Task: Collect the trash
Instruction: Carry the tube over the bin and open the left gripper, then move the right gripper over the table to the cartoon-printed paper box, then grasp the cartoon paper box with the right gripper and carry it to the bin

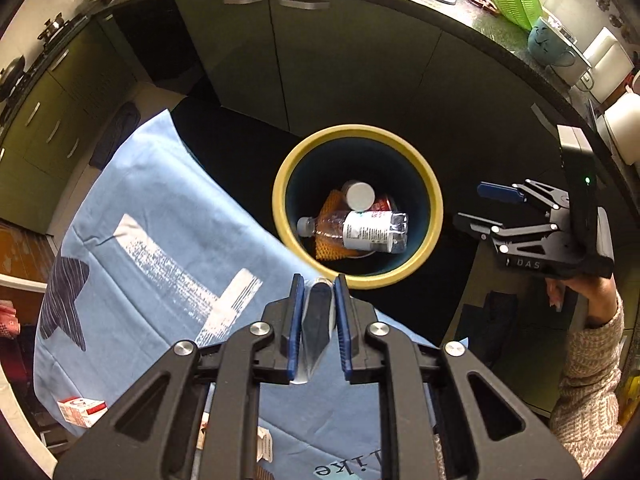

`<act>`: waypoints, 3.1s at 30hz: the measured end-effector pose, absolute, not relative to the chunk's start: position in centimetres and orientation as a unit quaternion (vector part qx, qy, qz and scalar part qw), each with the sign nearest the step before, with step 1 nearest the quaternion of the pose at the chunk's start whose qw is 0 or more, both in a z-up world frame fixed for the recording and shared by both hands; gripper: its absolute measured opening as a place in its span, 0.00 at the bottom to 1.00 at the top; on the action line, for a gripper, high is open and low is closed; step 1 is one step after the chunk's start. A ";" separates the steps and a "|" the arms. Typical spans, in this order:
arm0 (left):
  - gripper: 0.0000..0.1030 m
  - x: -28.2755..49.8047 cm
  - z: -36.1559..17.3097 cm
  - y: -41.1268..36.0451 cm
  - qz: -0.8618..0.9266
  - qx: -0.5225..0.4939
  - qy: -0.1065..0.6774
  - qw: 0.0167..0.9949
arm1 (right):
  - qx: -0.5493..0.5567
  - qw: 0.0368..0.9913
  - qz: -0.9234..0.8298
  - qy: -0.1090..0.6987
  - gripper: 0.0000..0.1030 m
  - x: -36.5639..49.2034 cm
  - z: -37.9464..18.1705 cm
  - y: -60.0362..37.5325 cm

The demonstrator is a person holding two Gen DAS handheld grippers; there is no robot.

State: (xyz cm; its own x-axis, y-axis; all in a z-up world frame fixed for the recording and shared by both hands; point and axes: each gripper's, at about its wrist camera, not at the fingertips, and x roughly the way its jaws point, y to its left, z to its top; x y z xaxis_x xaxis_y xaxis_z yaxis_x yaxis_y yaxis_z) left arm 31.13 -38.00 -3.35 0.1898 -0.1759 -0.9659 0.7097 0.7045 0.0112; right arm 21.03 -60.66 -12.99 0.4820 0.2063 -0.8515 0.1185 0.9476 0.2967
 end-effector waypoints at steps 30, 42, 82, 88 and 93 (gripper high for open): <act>0.83 22.0 2.5 -16.7 -0.243 0.123 0.430 0.861 | 0.027 0.828 0.217 0.517 0.68 19.5 -10.1 -42.8; 0.85 15.5 -2.2 -0.2 -0.134 0.063 0.448 0.882 | -0.111 0.780 0.289 0.544 0.73 24.0 -11.5 -24.4; 0.85 15.2 -4.9 -1.2 -0.157 0.073 0.478 0.861 | -0.155 0.763 0.275 0.564 0.55 23.6 -12.8 -23.0; 0.85 15.2 -4.6 -3.3 -0.174 0.090 0.476 0.858 | -0.108 0.798 0.237 0.544 0.55 23.5 -9.6 -29.4; 0.85 15.4 -4.7 -5.2 -0.188 0.102 0.478 0.852 | -0.041 0.833 0.135 0.536 0.55 26.2 -8.0 -40.1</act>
State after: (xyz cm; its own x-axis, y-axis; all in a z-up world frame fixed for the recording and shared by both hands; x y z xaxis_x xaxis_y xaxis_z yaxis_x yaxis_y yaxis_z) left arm 15.39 -5.16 -4.73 0.4729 -0.2223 -0.8526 0.4168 0.9090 -0.0058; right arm 26.16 -40.07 -8.03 0.3896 0.1802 -0.9032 -0.2689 0.9602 0.0756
